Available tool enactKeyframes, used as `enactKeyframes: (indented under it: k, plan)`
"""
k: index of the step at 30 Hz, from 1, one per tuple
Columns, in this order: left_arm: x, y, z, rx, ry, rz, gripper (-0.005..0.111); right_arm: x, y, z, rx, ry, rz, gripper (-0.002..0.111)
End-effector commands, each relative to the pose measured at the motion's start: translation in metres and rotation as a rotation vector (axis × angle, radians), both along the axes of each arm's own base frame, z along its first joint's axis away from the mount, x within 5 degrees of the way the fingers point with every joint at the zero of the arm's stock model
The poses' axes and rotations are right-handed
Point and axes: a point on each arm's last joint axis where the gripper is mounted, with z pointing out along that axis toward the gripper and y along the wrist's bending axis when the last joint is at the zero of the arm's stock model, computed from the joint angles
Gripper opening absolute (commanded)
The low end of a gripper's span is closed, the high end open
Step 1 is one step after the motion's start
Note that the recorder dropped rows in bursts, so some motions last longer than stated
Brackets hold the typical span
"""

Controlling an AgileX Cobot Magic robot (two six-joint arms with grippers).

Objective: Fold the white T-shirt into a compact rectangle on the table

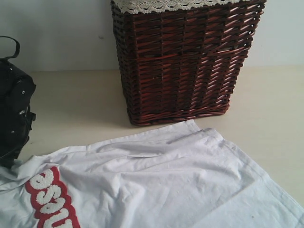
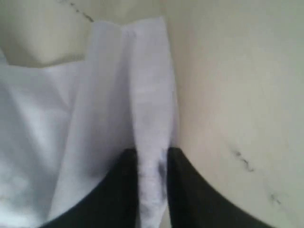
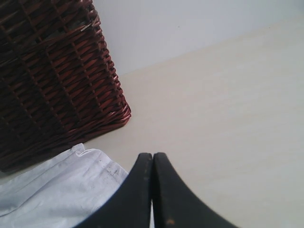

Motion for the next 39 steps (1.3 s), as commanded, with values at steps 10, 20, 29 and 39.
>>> enactKeyframes:
  k: [10,20,29,39]
  plan:
    - [0.041,-0.005,-0.003,-0.032,-0.39,-0.211,0.0,0.0,0.0,0.0,-0.007,-0.016,-0.004,0.0]
    - [0.077,-0.005,-0.015,0.028,-0.443,-0.354,0.0,0.0,0.0,0.0,-0.007,-0.016,-0.004,0.0]
    - [0.108,-0.007,0.014,0.165,-0.565,-0.632,0.028,0.0,0.0,0.0,-0.007,-0.016,-0.004,0.0]
    - [0.099,0.006,0.086,0.445,-0.555,-0.795,0.059,0.0,0.0,0.0,-0.007,-0.016,-0.004,0.0]
